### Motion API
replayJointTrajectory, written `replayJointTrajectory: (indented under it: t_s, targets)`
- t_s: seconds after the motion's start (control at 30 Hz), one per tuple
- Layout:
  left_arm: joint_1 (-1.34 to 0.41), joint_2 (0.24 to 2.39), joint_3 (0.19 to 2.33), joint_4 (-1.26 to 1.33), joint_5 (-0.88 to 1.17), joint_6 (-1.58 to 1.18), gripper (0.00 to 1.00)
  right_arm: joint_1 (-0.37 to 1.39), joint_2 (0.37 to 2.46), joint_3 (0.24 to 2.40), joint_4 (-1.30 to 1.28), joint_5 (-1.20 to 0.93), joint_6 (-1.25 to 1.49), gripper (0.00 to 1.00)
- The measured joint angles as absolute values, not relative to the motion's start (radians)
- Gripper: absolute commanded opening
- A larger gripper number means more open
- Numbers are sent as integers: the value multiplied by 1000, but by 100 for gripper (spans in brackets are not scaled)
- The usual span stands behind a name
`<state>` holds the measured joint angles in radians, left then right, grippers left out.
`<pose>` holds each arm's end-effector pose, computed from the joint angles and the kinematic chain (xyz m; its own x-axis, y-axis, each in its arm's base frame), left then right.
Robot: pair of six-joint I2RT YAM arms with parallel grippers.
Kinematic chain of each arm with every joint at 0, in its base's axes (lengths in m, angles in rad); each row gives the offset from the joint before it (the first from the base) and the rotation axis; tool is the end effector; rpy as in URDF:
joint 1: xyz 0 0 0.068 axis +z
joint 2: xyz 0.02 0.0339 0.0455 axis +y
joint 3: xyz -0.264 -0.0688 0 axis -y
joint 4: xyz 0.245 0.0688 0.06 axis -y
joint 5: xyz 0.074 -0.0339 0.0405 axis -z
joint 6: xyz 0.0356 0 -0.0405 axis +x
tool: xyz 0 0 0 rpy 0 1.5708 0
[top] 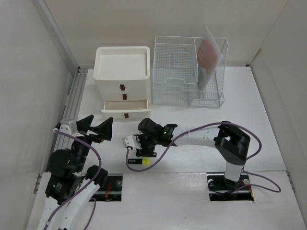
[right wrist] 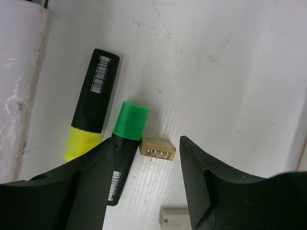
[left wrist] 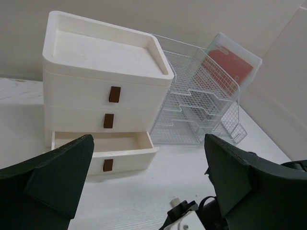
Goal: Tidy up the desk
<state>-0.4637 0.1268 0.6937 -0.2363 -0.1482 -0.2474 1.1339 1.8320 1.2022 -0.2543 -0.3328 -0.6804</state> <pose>0.0344 -0.0113 0.3645 0.2038 -0.3727 -0.9053 0.3789 0.8827 -0.2781 0.1544 0.3581 0.1895 0.3395 -0.6782 -0.6517 -0.9396 -0.2758 -0.2025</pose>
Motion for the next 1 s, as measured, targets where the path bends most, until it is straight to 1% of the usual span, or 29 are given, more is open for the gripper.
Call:
replayJointTrajectory:
  t_s: [0.47, 1.0]
  targets:
    - [-464, 127, 694, -236, -148, -252, 100, 1134, 1811, 1221, -253, -292, -680, 58]
    - [-464, 127, 694, -236, -148, -252, 100, 1131, 1888, 1237, -253, -240, -655, 58]
